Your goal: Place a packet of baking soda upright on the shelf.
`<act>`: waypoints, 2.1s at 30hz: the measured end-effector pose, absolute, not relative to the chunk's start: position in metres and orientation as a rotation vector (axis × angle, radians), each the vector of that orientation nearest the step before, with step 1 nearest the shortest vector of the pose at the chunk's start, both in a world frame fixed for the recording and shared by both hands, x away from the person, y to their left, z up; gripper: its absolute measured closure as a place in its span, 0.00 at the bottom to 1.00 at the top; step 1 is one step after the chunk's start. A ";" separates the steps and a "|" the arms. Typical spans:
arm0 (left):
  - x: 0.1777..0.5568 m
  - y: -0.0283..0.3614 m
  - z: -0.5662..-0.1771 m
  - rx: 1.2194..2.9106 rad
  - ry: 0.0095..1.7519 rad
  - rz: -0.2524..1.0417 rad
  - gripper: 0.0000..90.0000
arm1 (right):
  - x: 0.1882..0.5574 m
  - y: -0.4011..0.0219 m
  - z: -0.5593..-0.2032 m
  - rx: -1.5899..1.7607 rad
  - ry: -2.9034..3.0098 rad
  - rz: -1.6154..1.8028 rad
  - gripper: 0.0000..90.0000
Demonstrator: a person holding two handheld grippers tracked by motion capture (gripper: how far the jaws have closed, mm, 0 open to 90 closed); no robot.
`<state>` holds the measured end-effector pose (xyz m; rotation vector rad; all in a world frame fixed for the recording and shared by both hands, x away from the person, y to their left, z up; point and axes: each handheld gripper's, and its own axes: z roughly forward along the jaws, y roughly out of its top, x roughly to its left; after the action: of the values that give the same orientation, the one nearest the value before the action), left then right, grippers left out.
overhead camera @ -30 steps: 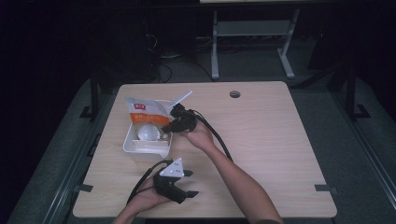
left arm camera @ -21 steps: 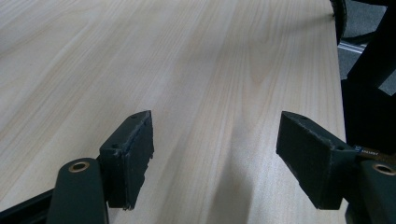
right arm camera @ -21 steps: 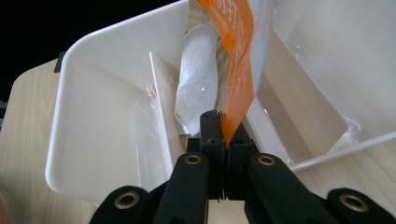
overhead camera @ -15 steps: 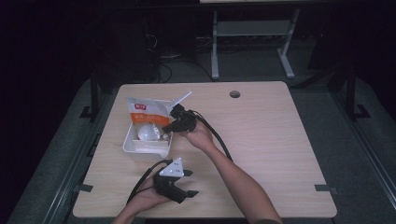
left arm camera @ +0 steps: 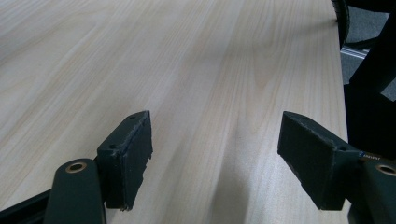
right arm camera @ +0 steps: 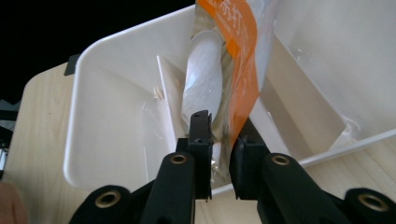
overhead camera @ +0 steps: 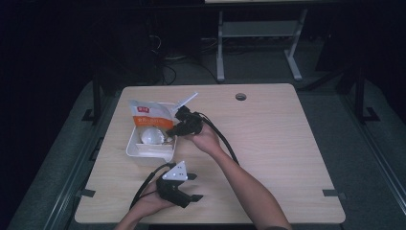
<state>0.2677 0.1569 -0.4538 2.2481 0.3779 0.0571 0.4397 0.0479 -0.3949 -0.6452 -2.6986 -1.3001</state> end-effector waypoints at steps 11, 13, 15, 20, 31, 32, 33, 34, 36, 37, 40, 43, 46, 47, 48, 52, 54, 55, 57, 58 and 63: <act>0.269 0.159 -0.453 2.237 0.397 0.066 0.28 | 0.439 0.031 -0.386 -0.652 -2.685 -1.327 0.81; 0.269 0.159 -0.453 2.233 0.403 0.067 0.28 | 0.439 0.027 -0.384 -0.658 -2.675 -1.332 0.78; 0.270 0.159 -0.453 2.231 0.406 0.067 0.28 | 0.439 0.021 -0.383 -0.666 -2.662 -1.345 0.76; 0.270 0.159 -0.453 2.227 0.411 0.067 0.28 | 0.438 0.008 -0.379 -0.684 -2.643 -1.368 0.72; 0.271 0.159 -0.453 2.214 0.429 0.065 0.28 | 0.433 -0.022 -0.373 -0.699 -2.611 -1.409 0.64; 0.271 0.160 -0.453 2.211 0.432 0.064 0.28 | 0.432 -0.025 -0.373 -0.702 -2.608 -1.410 0.63; 0.271 0.160 -0.453 2.209 0.434 0.064 0.28 | 0.431 -0.028 -0.372 -0.705 -2.606 -1.409 0.63; 0.271 0.160 -0.453 2.209 0.436 0.065 0.28 | 0.430 -0.031 -0.372 -0.704 -2.606 -1.413 0.62; 0.271 0.160 -0.453 2.200 0.444 0.063 0.28 | 0.428 -0.037 -0.371 -0.711 -2.601 -1.423 0.61; 0.272 0.161 -0.453 2.199 0.445 0.062 0.28 | 0.427 -0.041 -0.371 -0.718 -2.593 -1.429 0.60; 0.272 0.161 -0.452 2.202 0.445 0.064 0.28 | 0.424 -0.051 -0.371 -0.734 -2.585 -1.435 0.59; 0.272 0.161 -0.452 2.203 0.443 0.065 0.27 | 0.421 -0.061 -0.371 -0.748 -2.583 -1.439 0.58; 0.272 0.161 -0.452 2.200 0.448 0.063 0.27 | 0.419 -0.070 -0.372 -0.762 -2.587 -1.438 0.57; 0.273 0.161 -0.453 2.199 0.449 0.063 0.27 | 0.418 -0.072 -0.372 -0.767 -2.588 -1.437 0.56; 0.273 0.161 -0.453 2.198 0.451 0.063 0.27 | 0.417 -0.076 -0.372 -0.772 -2.588 -1.436 0.56; 0.273 0.161 -0.452 2.195 0.459 0.063 0.27 | 0.413 -0.087 -0.373 -0.789 -2.584 -1.436 0.55; 0.273 0.162 -0.452 2.194 0.461 0.063 0.27 | 0.411 -0.092 -0.374 -0.797 -2.587 -1.436 0.54; 0.273 0.162 -0.452 2.196 0.460 0.063 0.27 | 0.410 -0.094 -0.374 -0.806 -2.586 -1.434 0.54; 0.274 0.162 -0.452 2.192 0.462 0.064 0.27 | 0.408 -0.100 -0.374 -0.813 -2.587 -1.436 0.54; 0.274 0.162 -0.452 2.191 0.463 0.064 0.27 | 0.407 -0.102 -0.374 -0.816 -2.587 -1.437 0.53; 0.274 0.163 -0.452 2.189 0.468 0.065 0.27 | 0.401 -0.115 -0.376 -0.838 -2.594 -1.425 0.52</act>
<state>0.2741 0.1631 -0.4520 2.1887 0.4680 0.0652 0.4006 -0.1150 -0.3756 -0.8383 -2.5935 -1.4253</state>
